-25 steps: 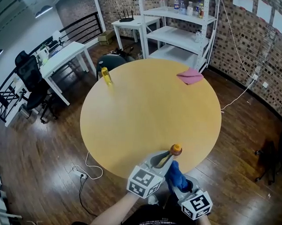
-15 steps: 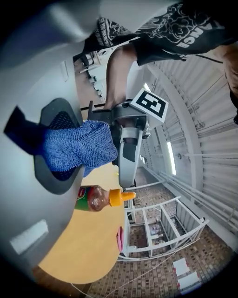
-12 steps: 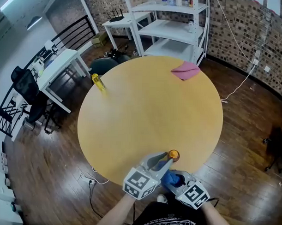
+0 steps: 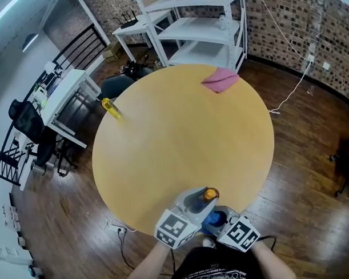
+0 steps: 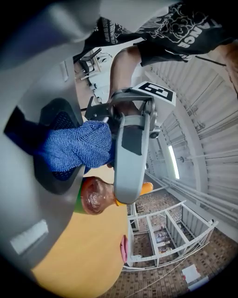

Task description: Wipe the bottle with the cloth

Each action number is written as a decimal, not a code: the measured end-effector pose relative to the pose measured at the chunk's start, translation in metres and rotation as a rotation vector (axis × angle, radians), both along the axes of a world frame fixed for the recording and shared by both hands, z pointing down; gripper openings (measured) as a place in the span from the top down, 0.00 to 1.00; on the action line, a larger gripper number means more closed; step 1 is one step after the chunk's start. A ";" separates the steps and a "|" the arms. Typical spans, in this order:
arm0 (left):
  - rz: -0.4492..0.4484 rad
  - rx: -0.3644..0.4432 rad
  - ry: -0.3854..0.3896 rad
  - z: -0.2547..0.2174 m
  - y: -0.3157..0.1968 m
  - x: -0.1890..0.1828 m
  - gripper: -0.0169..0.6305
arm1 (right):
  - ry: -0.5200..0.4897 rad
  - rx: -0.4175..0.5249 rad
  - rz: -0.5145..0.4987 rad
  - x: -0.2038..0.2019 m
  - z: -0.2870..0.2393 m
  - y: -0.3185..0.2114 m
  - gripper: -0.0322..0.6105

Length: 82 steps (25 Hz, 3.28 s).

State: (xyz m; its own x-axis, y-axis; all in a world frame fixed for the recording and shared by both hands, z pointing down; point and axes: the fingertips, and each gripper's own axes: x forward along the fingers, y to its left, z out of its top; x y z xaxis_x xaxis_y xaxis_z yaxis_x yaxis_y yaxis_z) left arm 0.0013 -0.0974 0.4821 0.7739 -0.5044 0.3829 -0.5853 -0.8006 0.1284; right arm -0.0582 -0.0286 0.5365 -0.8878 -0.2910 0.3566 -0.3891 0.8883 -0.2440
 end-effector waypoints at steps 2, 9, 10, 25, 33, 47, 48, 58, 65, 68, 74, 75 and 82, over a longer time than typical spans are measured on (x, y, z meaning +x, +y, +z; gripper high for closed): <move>0.010 0.010 0.002 -0.002 -0.002 0.002 0.75 | -0.009 -0.005 0.008 -0.001 0.001 -0.004 0.82; 0.040 0.030 -0.008 -0.002 -0.004 0.000 0.75 | -0.009 -0.004 0.073 0.016 0.010 -0.019 0.82; 0.047 0.029 -0.007 -0.002 -0.004 0.000 0.75 | -0.004 -0.003 0.084 0.020 0.011 -0.019 0.82; 0.086 0.042 -0.012 -0.001 -0.001 0.000 0.75 | 0.144 -0.018 0.134 0.056 0.045 -0.029 0.82; 0.092 0.035 0.007 -0.002 0.002 0.002 0.75 | 0.179 -0.044 0.146 0.071 0.050 -0.034 0.82; 0.099 0.031 0.024 -0.001 0.005 0.004 0.75 | 0.223 -0.005 0.138 0.104 0.034 -0.062 0.82; 0.100 0.030 0.026 0.000 0.004 0.004 0.75 | 0.225 -0.002 0.142 0.106 0.034 -0.066 0.82; 0.108 0.047 0.021 0.001 0.003 0.009 0.75 | 0.210 -0.012 0.154 0.107 0.033 -0.094 0.82; 0.110 0.044 0.035 0.001 0.003 0.009 0.75 | 0.142 -0.071 0.197 0.109 0.035 -0.118 0.82; 0.118 0.042 0.040 0.001 0.003 0.010 0.75 | 0.148 -0.071 0.165 0.101 0.035 -0.124 0.82; 0.127 0.043 0.053 0.002 0.004 0.011 0.75 | 0.101 -0.111 0.080 0.086 0.034 -0.132 0.82; 0.129 0.043 0.055 0.002 0.005 0.011 0.75 | 0.095 -0.120 0.054 0.082 0.035 -0.132 0.82; 0.151 0.042 0.063 0.002 0.007 0.012 0.75 | 0.117 -0.203 -0.180 0.057 0.038 -0.134 0.82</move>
State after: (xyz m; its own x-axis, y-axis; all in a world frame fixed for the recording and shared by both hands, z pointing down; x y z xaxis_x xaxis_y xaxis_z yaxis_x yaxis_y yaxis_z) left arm 0.0135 -0.0904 0.4836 0.8640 -0.3951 0.3120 -0.4497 -0.8844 0.1253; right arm -0.0017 -0.1626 0.5744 -0.8681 -0.0450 0.4943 -0.2658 0.8832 -0.3864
